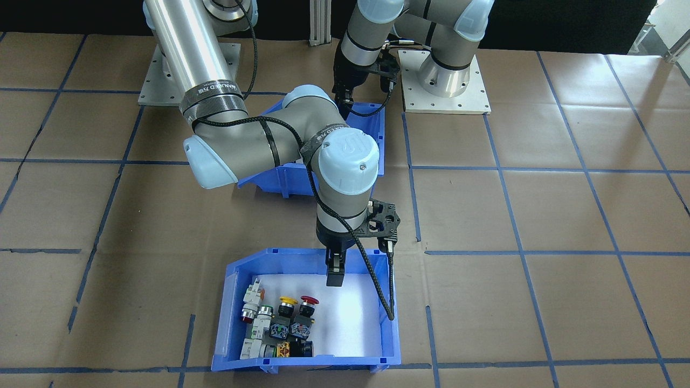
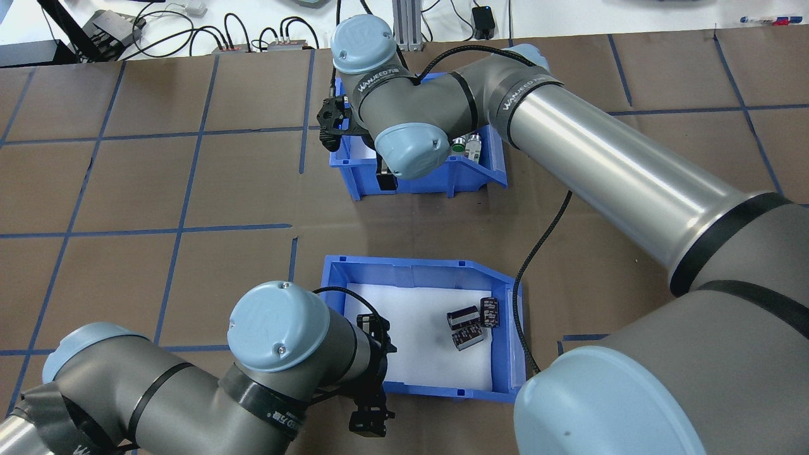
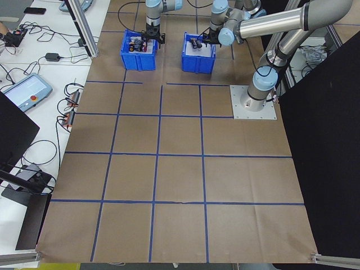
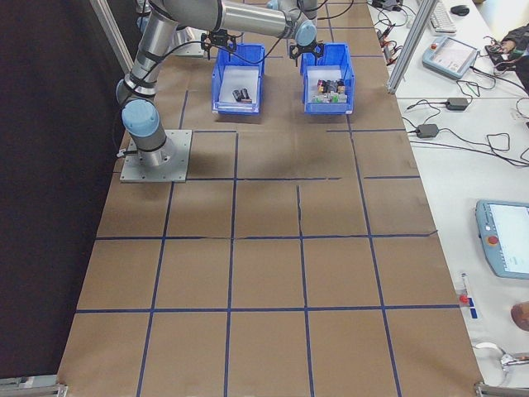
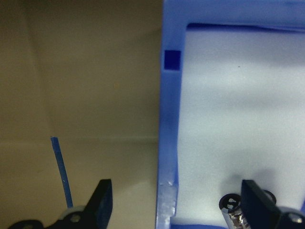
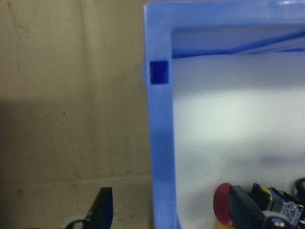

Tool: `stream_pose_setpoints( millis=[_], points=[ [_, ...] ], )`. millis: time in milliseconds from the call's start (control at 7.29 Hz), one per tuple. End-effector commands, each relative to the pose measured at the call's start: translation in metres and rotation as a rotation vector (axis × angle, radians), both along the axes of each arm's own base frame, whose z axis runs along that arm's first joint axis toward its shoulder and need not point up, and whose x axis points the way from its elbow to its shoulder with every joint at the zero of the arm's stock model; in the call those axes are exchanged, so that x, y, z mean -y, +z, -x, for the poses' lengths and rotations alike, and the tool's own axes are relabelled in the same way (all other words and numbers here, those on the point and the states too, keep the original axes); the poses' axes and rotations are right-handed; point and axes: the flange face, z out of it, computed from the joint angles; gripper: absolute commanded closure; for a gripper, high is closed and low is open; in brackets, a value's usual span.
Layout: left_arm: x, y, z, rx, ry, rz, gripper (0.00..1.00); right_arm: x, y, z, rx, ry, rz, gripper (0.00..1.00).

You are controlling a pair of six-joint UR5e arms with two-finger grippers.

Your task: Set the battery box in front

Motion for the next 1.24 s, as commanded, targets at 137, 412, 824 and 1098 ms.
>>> stream_pose_setpoints(
  millis=[137,412,824,1098],
  points=[
    [0.001,-0.016,0.005,0.027,0.0,-0.027,0.19,0.003,0.007,0.005,-0.081,0.083,0.036,0.97],
    [0.002,-0.014,0.004,0.045,0.008,-0.007,0.62,0.01,0.018,0.013,-0.074,0.079,0.054,1.0],
    [0.01,-0.006,0.007,0.015,-0.004,0.059,1.0,0.021,0.098,0.093,-0.066,0.046,0.079,1.0],
    [0.021,0.015,-0.001,0.007,-0.078,0.13,1.0,0.027,0.141,0.194,-0.096,0.054,0.041,1.0]
  ],
)
